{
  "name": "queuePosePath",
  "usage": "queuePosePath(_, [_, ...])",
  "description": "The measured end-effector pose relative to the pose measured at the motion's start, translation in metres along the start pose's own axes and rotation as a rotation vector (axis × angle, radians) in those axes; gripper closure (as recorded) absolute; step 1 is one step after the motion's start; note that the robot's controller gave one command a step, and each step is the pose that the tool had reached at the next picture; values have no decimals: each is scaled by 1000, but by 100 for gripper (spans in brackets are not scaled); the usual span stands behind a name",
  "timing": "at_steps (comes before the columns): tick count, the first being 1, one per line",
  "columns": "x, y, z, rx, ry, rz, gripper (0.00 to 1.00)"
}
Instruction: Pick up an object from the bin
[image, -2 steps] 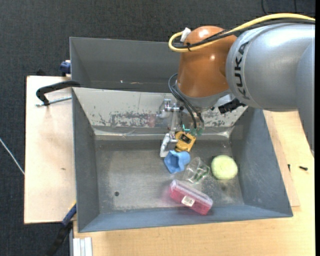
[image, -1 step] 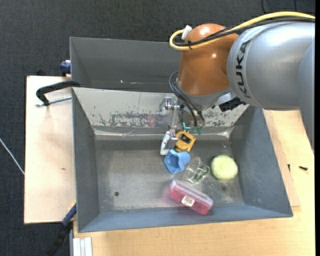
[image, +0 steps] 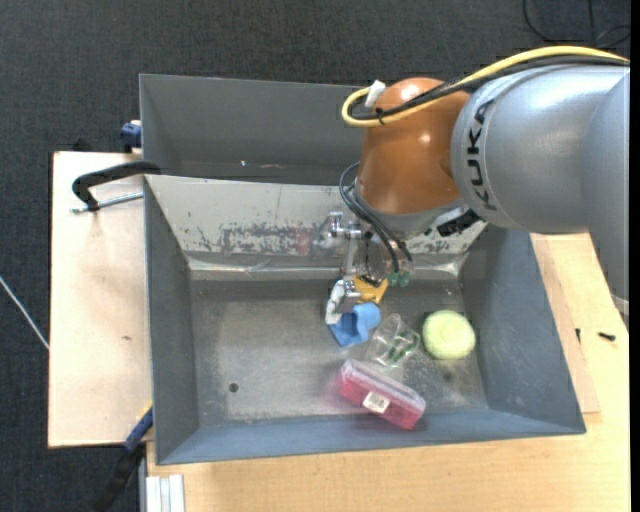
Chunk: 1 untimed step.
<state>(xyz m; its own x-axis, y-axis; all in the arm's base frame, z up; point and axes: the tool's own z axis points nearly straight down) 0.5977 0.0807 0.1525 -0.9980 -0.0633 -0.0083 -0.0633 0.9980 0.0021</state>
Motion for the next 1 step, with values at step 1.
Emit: queuePosePath(1, [17,-28,34,0,9,-209,0])
